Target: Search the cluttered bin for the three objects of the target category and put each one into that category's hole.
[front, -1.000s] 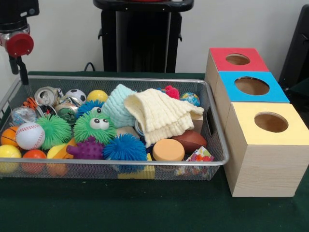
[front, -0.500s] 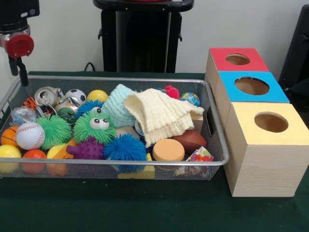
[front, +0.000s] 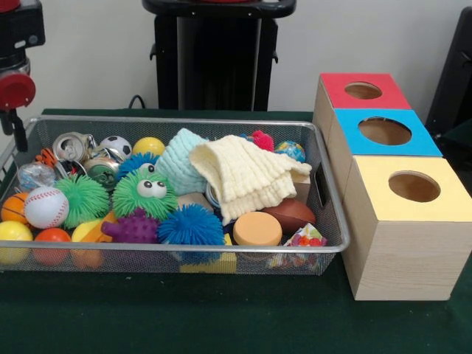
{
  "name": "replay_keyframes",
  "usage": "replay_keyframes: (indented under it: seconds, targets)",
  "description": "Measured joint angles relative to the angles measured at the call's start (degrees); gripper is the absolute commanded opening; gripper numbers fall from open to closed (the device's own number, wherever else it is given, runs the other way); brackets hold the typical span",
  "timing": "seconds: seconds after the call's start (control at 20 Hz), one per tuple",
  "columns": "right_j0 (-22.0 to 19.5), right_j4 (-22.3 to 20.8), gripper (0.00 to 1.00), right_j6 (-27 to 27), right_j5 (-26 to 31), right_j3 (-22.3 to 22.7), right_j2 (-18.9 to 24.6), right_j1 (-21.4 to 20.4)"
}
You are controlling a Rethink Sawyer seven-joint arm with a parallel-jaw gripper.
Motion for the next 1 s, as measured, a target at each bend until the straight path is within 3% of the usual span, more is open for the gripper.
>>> replay_keyframes:
  seconds: [1.0]
  targets:
    - [-0.5,0.5,1.00,0.0,0.0,0.0,0.6,2.6]
